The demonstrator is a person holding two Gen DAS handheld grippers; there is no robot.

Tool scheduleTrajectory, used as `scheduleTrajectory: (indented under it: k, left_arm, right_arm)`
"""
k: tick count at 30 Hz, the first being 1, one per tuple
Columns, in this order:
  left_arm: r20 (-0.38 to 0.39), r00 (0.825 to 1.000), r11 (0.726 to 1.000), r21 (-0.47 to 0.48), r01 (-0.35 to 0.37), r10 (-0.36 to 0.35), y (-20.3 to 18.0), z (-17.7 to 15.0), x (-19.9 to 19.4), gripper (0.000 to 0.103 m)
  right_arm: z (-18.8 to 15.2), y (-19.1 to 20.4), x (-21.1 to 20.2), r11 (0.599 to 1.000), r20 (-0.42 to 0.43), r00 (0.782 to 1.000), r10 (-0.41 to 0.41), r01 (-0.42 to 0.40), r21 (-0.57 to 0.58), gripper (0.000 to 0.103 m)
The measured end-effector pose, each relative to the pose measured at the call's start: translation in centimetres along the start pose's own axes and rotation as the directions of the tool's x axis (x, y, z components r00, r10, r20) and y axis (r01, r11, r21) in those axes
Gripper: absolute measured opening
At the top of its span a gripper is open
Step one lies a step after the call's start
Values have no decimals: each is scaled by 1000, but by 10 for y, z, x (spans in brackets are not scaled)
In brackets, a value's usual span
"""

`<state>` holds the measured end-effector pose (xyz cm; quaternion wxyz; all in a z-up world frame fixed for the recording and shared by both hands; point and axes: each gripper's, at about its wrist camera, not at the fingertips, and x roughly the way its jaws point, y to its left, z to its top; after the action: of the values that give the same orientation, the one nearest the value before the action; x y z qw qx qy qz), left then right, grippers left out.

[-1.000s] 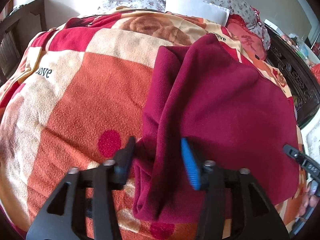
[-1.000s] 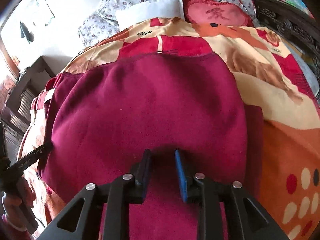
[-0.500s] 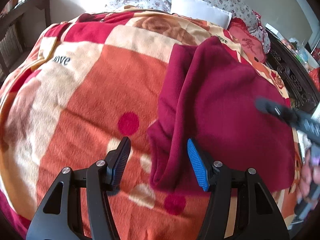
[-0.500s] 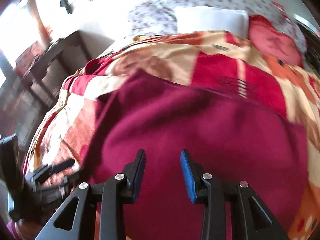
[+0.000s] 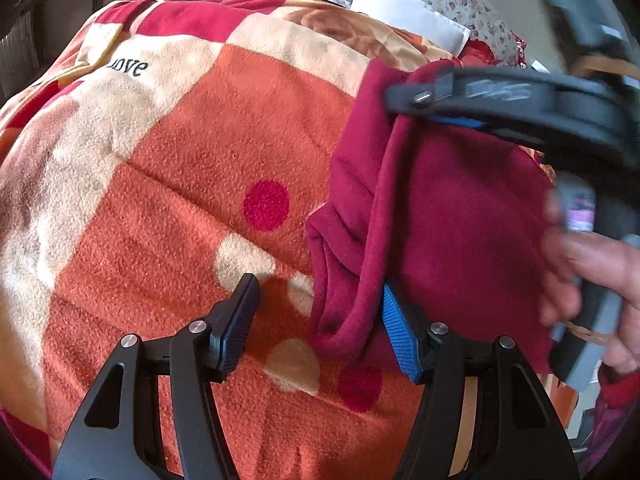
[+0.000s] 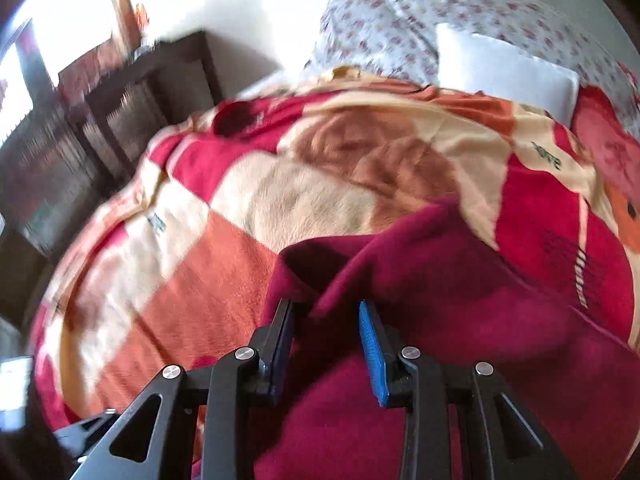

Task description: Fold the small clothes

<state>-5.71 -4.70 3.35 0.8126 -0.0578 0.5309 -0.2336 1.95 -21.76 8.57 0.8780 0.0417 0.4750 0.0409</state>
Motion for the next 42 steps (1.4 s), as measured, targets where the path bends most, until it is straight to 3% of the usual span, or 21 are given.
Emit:
scheduleTrajectory:
  k: [5, 11, 19, 21, 25, 28, 31, 35, 36, 38, 39, 40, 42]
  left_arm:
    - [2, 1000, 1000, -13, 5, -5, 6, 0, -7, 62]
    - [5, 1000, 1000, -5, -12, 12, 4, -1, -4, 62]
    - [19, 1000, 1000, -5, -3, 3, 5, -3, -3, 62]
    - [24, 1000, 1000, -6, 10, -10, 7, -3, -3, 62]
    - [42, 997, 998, -26, 64, -63, 16, -7, -5, 65]
    - [53, 994, 995, -33, 95, -93, 21, -10, -5, 66]
    - [57, 993, 994, -20, 103, -102, 22, -11, -6, 67]
    - [58, 992, 994, -5, 109, -108, 23, -12, -7, 68]
    - [58, 992, 994, -4, 111, -111, 23, -12, -7, 68]
    - [63, 991, 993, -1, 118, -118, 22, -12, -8, 68]
    - [67, 990, 992, 1, 126, -126, 22, -10, -9, 69]
    - [72, 988, 991, 3, 137, -137, 22, -9, -10, 70]
    - [73, 986, 989, -4, 151, -150, 21, -4, -9, 72]
  right_arm:
    - [3, 4, 19, 999, -24, 999, -36, 36, -22, 32]
    - [-2, -8, -10, 994, -24, 997, 68, -66, 82, 32]
    - [-7, -9, 2, 987, -86, 995, 58, -44, 156, 45]
    - [0, -7, -1, 987, -71, 997, 20, -8, 160, 48]
    - [16, 4, 6, 988, -79, 994, -81, 90, 125, 73]
    - [24, 13, 20, 988, -109, 989, -101, 113, 110, 76]
    - [28, 24, 39, 979, -159, 970, -186, 196, 51, 84]
    - [27, 34, 47, 971, -155, 960, -235, 238, 1, 89]
    - [26, 33, 46, 972, -146, 962, -232, 234, -1, 86]
    - [22, 27, 36, 970, -106, 965, -241, 243, 7, 59]
    - [19, 20, 28, 973, -84, 971, -225, 228, 22, 43]
    - [18, 13, 19, 984, -62, 983, -171, 174, 47, 19]
    - [16, -4, 4, 991, -53, 996, -70, 76, 107, 17]
